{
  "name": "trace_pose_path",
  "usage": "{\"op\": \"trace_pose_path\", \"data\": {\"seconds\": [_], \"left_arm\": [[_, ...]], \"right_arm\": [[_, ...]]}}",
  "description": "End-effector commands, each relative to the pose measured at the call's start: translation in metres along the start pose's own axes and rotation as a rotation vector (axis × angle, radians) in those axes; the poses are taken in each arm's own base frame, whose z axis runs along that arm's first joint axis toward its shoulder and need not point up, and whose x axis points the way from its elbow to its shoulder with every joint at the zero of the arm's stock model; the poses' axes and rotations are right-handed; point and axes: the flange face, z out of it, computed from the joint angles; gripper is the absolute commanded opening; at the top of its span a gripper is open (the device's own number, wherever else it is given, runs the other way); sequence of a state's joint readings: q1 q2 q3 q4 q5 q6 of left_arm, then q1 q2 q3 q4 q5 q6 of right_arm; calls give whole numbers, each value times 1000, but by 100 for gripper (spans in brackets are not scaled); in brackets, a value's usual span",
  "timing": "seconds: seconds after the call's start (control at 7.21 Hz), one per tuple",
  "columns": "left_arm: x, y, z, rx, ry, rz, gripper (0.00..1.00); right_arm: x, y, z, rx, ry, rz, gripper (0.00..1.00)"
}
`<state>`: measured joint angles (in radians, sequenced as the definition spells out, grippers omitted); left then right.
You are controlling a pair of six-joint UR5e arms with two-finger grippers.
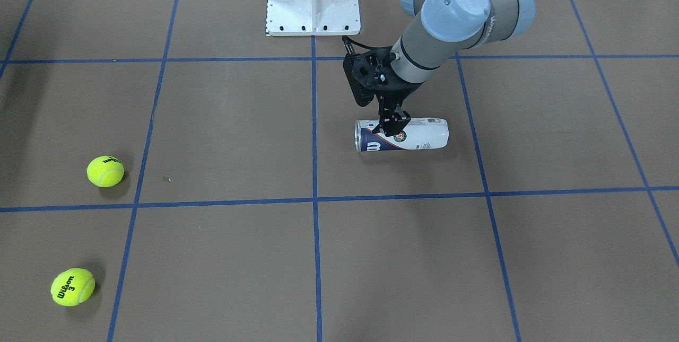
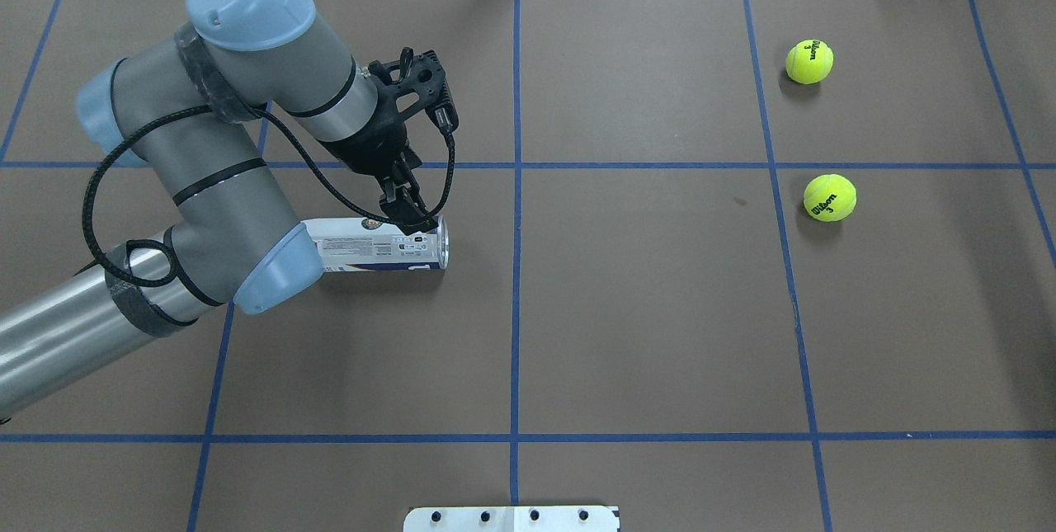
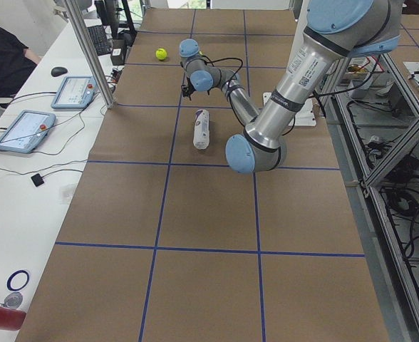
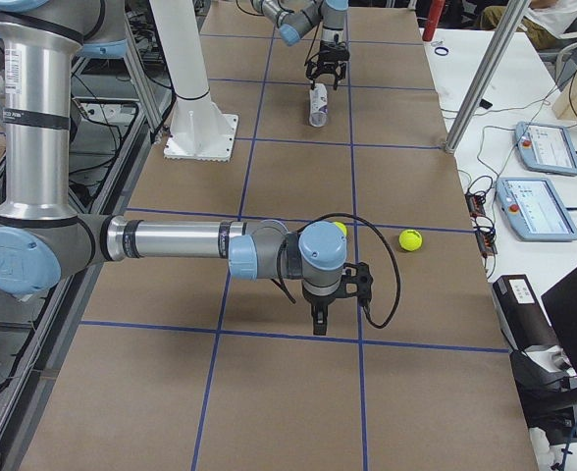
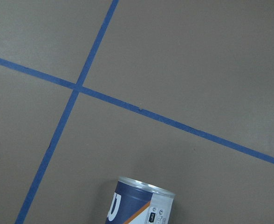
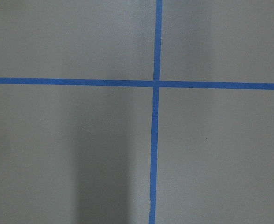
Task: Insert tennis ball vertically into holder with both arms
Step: 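Move the left gripper down over the lying Wilson can, then close the left gripper on the can's open end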
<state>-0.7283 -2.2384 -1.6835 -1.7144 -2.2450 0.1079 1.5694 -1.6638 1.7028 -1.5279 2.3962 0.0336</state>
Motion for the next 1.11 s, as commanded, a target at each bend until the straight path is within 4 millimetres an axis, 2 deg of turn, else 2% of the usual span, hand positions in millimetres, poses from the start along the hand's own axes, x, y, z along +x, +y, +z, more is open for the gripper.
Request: {"op": "trace_pose_path", "data": {"seconds": [0.0, 0.55, 0.97], "left_arm": [[3, -2, 9, -14, -40, 73, 99], [20, -3, 49, -62, -55, 97, 99], [19, -1, 68, -100, -107, 164, 99]], "right_arm": [[-3, -2, -3, 6, 1, -8, 99], [-2, -3, -2, 5, 0, -5, 99], [-1, -3, -1, 3, 0, -3, 99]]}}
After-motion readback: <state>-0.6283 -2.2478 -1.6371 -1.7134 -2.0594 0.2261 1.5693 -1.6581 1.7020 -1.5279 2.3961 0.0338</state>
